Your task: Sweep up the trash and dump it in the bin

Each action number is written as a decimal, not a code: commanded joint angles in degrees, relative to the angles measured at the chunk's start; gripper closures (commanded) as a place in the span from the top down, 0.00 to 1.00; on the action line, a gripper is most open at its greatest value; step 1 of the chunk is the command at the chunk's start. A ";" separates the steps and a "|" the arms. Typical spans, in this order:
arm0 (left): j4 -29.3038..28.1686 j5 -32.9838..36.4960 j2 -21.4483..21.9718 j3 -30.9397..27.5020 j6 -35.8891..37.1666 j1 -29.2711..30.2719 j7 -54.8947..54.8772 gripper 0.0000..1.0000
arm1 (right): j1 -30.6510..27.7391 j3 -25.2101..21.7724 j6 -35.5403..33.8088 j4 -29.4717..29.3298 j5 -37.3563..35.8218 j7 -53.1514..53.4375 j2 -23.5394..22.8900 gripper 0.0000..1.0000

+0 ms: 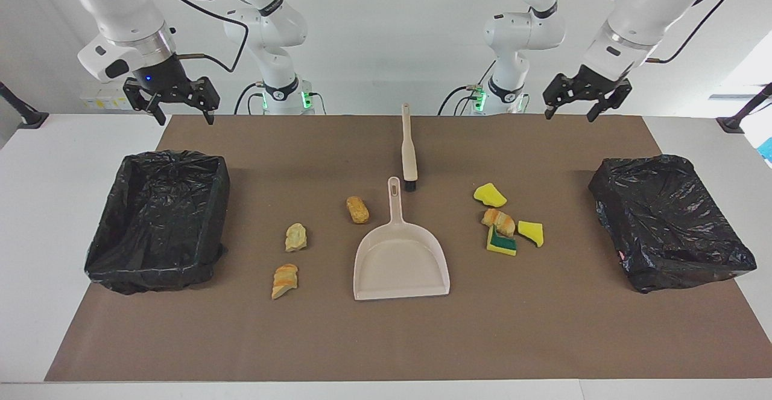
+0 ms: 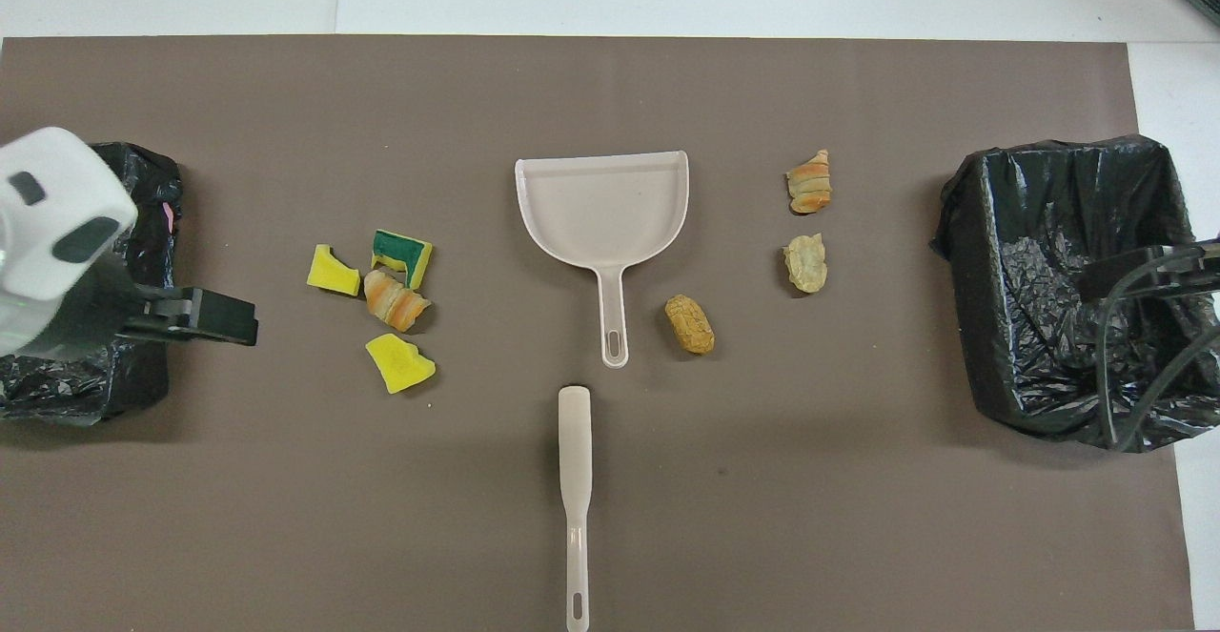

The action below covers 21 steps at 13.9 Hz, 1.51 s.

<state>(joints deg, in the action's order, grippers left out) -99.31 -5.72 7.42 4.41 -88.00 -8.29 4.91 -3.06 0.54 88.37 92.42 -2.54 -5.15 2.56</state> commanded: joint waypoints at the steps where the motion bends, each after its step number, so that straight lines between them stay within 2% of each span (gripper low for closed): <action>1: -7.28 -0.52 4.35 -0.71 -1.38 -7.59 3.59 1.00 | -0.20 0.08 1.90 2.23 1.31 -0.56 1.66 1.00; 2: -9.13 -0.61 4.53 -0.63 -2.69 -10.49 7.01 1.00 | -0.20 0.08 1.90 2.23 1.23 -0.56 1.66 1.00; 5: -16.51 -0.70 4.62 -0.63 -13.13 -18.66 16.15 1.00 | -0.20 0.08 1.90 2.23 1.23 -0.47 1.66 1.00; 8: -22.40 -0.70 4.10 -0.63 -19.82 -25.60 20.21 1.00 | -0.20 0.08 1.90 2.58 1.23 -0.56 1.75 1.00; 11: -29.17 -0.70 0.34 -0.63 -29.30 -35.27 30.21 1.00 | -0.20 0.08 1.90 2.59 1.23 -0.56 1.83 1.00; 14: -35.58 -1.05 -1.09 -0.63 -37.49 -41.96 32.79 1.00 | -0.20 0.08 1.90 2.85 1.31 -0.47 2.10 1.00; 15: -37.25 -1.31 -1.00 -0.54 -38.47 -42.68 32.71 1.00 | -0.11 0.08 1.98 2.85 1.31 -0.47 2.10 1.00; 21: -38.24 -1.49 -1.09 -0.54 -38.83 -43.47 31.65 1.00 | -0.11 0.08 1.90 3.03 1.23 -0.56 2.19 1.00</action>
<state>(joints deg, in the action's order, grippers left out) -135.45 -6.45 4.60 4.80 -125.66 -50.67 37.48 -2.87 0.55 88.41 93.16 -2.54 -5.15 3.10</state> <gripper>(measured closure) 0.000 0.000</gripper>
